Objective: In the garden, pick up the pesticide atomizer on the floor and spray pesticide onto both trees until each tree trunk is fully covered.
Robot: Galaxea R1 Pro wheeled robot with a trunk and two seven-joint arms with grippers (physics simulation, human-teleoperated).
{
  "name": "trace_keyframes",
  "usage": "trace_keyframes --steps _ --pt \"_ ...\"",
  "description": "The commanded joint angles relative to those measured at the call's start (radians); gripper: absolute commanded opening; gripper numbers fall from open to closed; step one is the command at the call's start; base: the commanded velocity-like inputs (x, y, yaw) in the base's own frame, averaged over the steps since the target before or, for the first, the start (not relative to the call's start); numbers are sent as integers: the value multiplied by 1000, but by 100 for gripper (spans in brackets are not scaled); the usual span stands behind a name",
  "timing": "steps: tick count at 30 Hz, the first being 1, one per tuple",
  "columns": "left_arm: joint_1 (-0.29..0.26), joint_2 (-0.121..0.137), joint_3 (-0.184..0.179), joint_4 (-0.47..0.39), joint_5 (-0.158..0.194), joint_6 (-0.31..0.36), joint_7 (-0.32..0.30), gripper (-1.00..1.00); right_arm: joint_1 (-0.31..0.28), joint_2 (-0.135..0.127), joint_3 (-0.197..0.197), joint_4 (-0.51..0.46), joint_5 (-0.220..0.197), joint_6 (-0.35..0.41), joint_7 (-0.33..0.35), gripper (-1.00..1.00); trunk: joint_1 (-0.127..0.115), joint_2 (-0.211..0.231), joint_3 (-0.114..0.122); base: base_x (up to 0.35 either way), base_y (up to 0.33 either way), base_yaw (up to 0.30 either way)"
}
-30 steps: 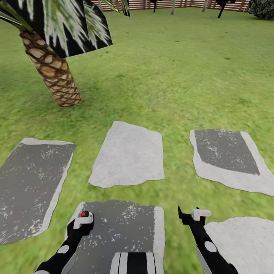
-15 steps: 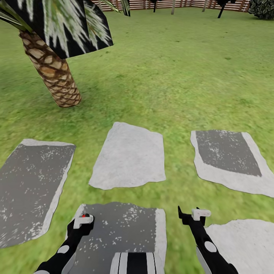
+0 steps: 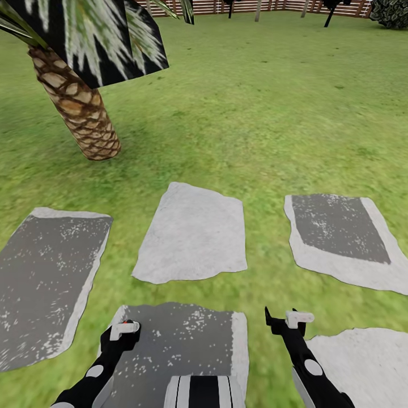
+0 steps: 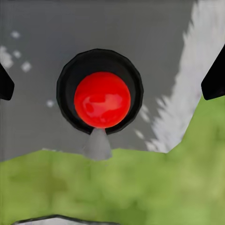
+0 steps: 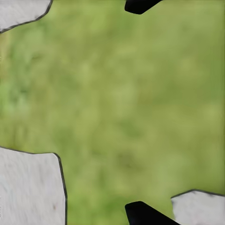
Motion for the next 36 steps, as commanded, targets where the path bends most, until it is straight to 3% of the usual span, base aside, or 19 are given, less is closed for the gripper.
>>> trace_keyframes --steps 1,36 --pt "0 0 0 0 0 0 0 100 0 0 0 0 0 0 0 100 0 0 0 5 0 0" --pt "1 1 0 0 1 0 0 100 0 1 0 0 0 0 0 100 0 0 0 -7 0 -18"
